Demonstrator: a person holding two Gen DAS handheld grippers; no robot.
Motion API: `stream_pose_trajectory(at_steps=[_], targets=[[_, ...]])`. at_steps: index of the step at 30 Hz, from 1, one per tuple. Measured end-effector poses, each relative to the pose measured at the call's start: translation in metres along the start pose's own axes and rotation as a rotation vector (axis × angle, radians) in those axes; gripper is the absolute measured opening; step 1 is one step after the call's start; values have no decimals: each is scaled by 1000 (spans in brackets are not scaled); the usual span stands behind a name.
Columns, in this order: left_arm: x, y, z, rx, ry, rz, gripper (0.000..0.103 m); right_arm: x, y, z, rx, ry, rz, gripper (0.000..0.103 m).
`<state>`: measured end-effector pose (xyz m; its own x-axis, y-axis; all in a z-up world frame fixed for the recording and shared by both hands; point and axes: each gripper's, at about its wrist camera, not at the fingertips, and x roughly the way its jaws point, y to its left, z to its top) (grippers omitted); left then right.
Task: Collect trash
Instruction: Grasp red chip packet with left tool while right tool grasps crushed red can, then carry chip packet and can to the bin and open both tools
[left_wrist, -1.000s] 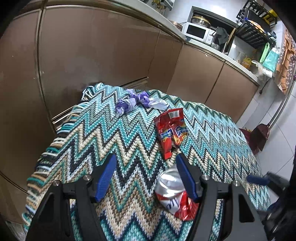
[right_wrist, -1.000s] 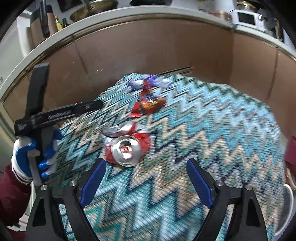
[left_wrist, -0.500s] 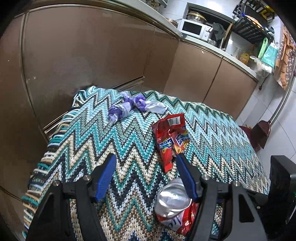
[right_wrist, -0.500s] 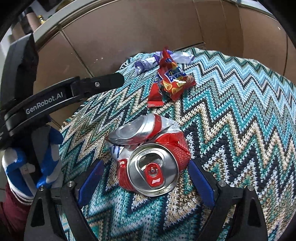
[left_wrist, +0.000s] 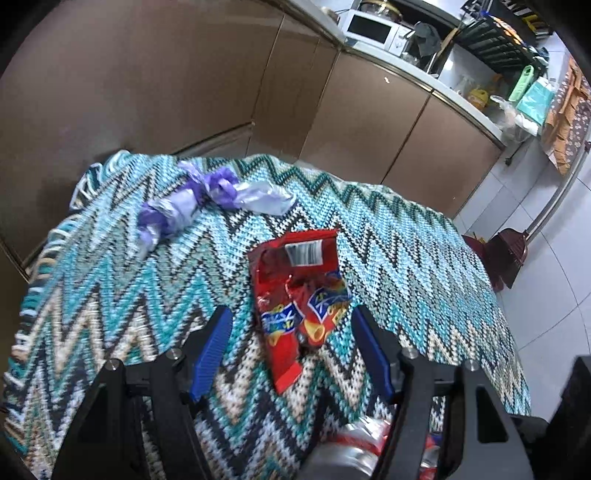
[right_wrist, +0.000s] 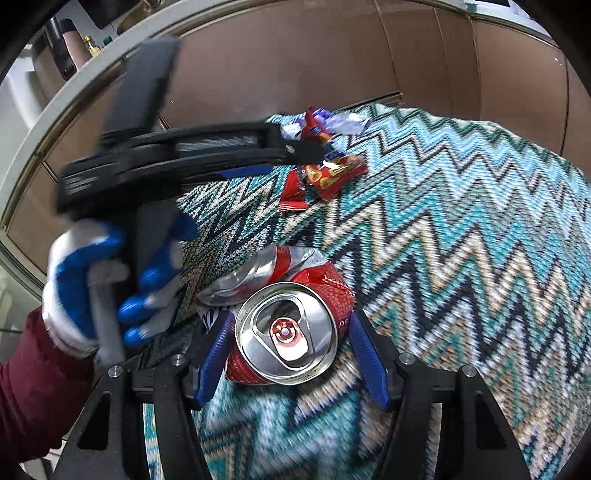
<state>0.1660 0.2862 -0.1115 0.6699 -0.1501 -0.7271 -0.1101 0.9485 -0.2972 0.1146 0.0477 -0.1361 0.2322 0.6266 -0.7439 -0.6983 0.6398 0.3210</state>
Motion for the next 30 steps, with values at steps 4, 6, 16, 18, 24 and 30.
stream_pose_trajectory(at_steps=[4,6,16,18,24,30], targets=[[15,-3,1,-17,14,22,61,-16,-1,-5,11,-29,-10,59],[21,-4,1,-24,24,16,41,-24,-5,-8,18,-39,-14,56],[-1,-9,-10,-40,-12,1,3,-57,-12,-35,48,-94,-45,54],[-15,-15,-14,-28,-29,-6,2,-72,-14,-41,53,-118,-60,54],[-58,-32,-27,4,-82,-22,2,-104,-10,-45,72,-195,-96,54],[-104,-51,-40,21,-114,-42,2,-143,-23,-57,106,-285,-128,54]])
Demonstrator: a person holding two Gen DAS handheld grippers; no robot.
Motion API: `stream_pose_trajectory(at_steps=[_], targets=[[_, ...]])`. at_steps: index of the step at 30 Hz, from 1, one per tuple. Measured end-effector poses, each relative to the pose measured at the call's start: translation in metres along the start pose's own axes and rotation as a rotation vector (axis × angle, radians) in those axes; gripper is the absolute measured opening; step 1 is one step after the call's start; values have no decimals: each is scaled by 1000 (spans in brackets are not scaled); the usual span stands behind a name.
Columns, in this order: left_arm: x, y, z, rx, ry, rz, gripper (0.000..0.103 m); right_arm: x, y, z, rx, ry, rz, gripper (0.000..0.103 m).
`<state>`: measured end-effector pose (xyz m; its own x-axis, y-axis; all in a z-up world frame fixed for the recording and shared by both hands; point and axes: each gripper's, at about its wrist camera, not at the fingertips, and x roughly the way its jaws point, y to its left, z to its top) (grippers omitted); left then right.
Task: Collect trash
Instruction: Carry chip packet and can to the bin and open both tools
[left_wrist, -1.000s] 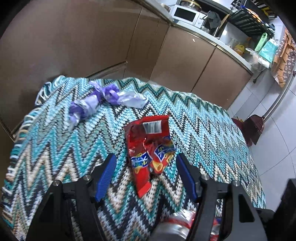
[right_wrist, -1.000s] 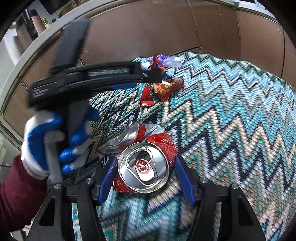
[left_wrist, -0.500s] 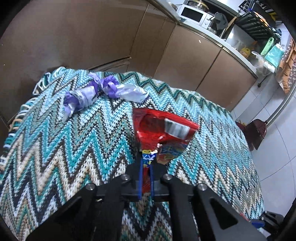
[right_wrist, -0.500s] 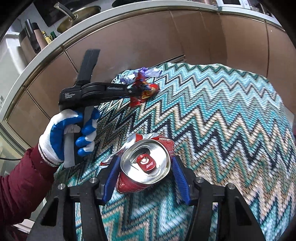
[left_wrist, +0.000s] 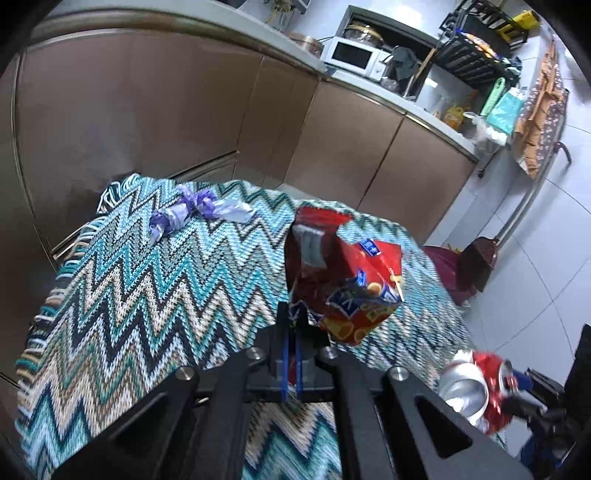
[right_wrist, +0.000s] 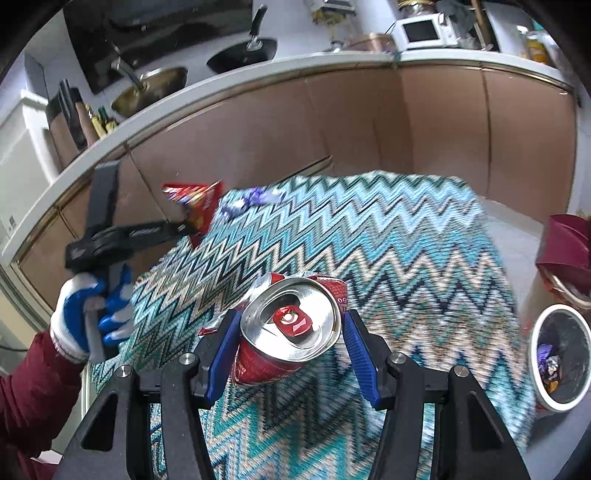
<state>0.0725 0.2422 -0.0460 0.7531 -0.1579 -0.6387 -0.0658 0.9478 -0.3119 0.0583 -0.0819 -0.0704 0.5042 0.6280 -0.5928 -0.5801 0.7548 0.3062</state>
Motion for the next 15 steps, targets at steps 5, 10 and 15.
stream_pose_trajectory(at_steps=[5,10,15], targets=[[-18,-50,4,82,-6,-44,2,-40,-31,1,53,-83,-57,54],[0,-122,12,175,15,-129,2,-88,-80,-3,130,-163,-162,54],[42,-215,12,295,80,-228,2,-130,-142,-10,216,-219,-341,54]])
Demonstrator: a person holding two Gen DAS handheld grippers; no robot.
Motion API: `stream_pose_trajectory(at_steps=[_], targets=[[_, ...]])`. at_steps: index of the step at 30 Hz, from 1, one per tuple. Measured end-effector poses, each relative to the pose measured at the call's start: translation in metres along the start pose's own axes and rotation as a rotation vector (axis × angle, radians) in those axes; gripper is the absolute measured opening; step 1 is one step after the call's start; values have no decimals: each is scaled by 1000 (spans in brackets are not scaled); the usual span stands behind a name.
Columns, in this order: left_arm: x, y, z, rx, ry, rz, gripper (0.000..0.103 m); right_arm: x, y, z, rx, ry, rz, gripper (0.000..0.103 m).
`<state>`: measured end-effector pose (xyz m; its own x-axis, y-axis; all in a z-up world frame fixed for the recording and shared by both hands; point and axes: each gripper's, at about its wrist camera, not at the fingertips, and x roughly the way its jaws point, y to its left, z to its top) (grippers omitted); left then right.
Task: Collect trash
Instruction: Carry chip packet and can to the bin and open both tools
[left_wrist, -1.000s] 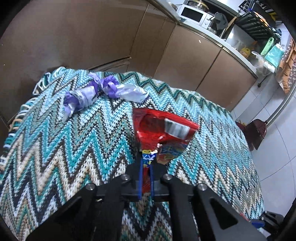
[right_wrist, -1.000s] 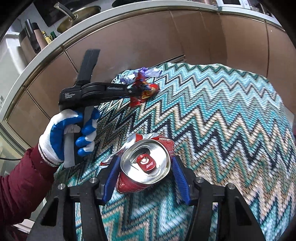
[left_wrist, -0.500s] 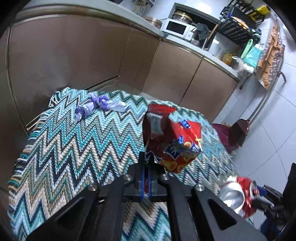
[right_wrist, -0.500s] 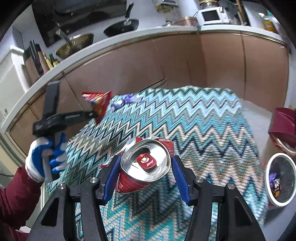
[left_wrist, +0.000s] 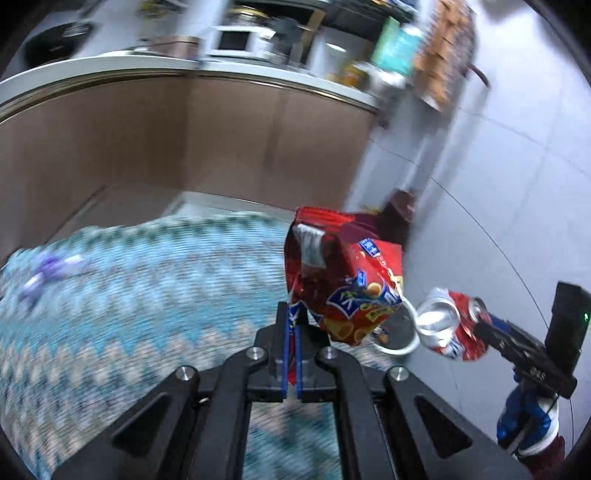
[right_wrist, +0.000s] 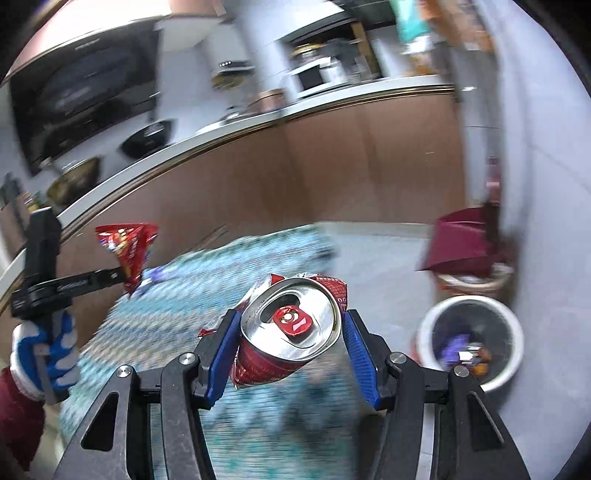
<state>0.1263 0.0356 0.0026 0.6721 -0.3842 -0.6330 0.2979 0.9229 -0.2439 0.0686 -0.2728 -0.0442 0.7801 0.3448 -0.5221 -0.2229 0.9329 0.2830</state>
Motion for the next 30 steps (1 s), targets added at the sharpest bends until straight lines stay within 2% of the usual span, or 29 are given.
stream_pose_trajectory(at_steps=[6,10,14,20,26,30], targets=[[102,-96,24,134,117,-113,2,10,-82,4,71,1,-228,54],[182,-150,31,178,205,-146,2,37,-126,1,97,33,-321,54],[252,-187,31,217,284,-155,2,71,-165,-2,116,75,-364,54],[323,-210,26,246,356,-153,3,114,-204,-9,122,133,-384,54],[375,-217,27,195,414,-158,6,147,-235,-23,132,194,-403,55],[398,-216,22,166,454,-167,6,163,-250,-32,133,224,-409,65]])
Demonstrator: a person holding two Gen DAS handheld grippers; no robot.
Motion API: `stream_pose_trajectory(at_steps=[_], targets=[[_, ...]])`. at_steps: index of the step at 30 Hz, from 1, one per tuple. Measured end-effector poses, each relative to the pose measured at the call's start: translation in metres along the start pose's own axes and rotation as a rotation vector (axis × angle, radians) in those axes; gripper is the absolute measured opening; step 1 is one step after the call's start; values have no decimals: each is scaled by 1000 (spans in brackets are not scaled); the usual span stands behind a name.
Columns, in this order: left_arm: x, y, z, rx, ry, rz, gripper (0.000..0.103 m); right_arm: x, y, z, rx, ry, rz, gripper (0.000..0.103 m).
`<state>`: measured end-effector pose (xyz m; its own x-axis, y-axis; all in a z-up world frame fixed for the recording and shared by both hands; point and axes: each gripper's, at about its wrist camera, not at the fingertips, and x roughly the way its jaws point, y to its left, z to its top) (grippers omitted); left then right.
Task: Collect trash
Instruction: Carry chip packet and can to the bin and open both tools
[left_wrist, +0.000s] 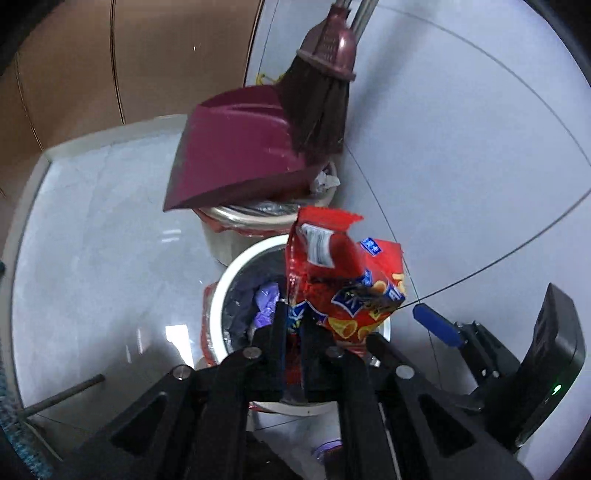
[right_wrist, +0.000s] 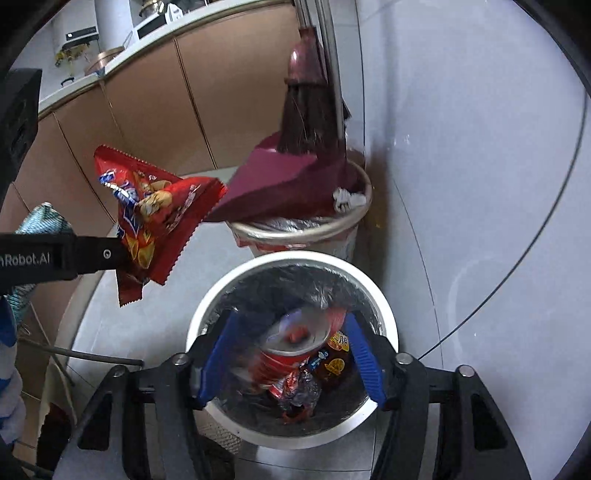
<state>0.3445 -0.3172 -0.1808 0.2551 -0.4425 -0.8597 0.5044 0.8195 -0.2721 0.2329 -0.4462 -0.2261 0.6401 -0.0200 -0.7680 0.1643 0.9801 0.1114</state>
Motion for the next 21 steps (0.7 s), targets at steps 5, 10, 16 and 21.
stream_pose_trajectory(at_steps=[5,10,16,21], targets=[[8,-3,-2,-6,25,-14,7,-5,-5,-9,21,2,-19,75],[-5,-12,-4,12,11,-19,44,-33,-5,-19,60,-16,-36,76],[-31,-25,-9,28,-33,-23,52,-74,3,-28,76,-48,-29,77],[-74,-34,-25,42,-94,-24,52,-113,21,-27,50,-91,-8,79]])
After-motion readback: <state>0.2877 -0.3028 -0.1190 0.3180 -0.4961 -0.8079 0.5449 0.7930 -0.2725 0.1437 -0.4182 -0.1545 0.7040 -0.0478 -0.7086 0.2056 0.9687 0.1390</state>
